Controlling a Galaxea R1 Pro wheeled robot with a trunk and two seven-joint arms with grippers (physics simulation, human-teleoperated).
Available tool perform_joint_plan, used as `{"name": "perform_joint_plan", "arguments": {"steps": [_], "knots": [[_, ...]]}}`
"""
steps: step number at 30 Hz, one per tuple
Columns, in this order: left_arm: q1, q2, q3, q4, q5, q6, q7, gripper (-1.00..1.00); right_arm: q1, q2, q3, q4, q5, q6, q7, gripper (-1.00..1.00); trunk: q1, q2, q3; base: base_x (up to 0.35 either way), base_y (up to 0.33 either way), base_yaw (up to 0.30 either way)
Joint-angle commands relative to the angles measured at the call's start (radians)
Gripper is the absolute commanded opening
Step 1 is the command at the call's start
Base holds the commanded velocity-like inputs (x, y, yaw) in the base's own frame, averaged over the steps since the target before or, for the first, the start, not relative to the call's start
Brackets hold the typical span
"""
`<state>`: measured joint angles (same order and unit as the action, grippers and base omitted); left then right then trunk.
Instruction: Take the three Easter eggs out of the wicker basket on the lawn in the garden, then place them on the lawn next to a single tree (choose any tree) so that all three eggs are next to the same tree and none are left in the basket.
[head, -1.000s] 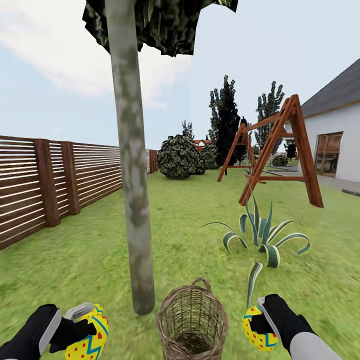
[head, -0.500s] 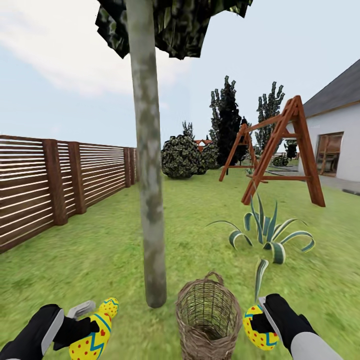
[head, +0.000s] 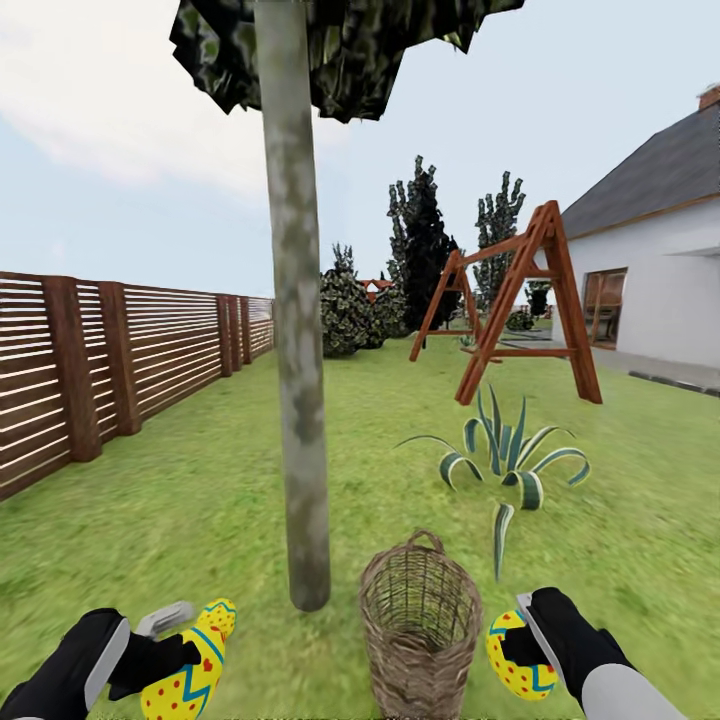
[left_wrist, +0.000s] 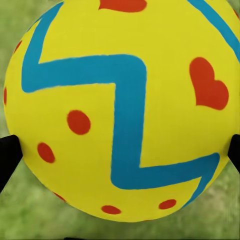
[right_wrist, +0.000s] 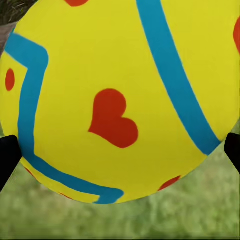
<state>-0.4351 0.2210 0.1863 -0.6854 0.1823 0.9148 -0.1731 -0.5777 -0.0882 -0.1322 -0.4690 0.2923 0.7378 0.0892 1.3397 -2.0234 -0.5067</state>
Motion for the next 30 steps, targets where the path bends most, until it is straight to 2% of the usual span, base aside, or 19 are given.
{"name": "perform_joint_plan", "arguments": {"steps": [1, 11, 30], "knots": [[-0.001, 0.0, 0.002, 0.0, 0.0, 0.004, -0.005, -1.0, -0.001, 0.001, -0.005, -0.002, 0.01, 0.005, 0.009, -1.0, 0.0, -0.001, -0.001, -0.115, 0.314, -0.004], [-0.001, 0.0, 0.002, -0.001, 0.0, 0.004, -0.005, -1.0, -0.001, 0.001, -0.004, 0.0, 0.01, 0.005, 0.009, -1.0, 0.0, -0.001, -0.001, -0.115, 0.314, 0.003], [-0.001, 0.001, 0.003, -0.002, 0.0, 0.003, -0.006, -1.0, -0.001, 0.002, -0.004, 0.006, 0.01, 0.005, -0.002, -1.0, 0.0, -0.001, -0.001, -0.079, 0.322, 0.237]]}}
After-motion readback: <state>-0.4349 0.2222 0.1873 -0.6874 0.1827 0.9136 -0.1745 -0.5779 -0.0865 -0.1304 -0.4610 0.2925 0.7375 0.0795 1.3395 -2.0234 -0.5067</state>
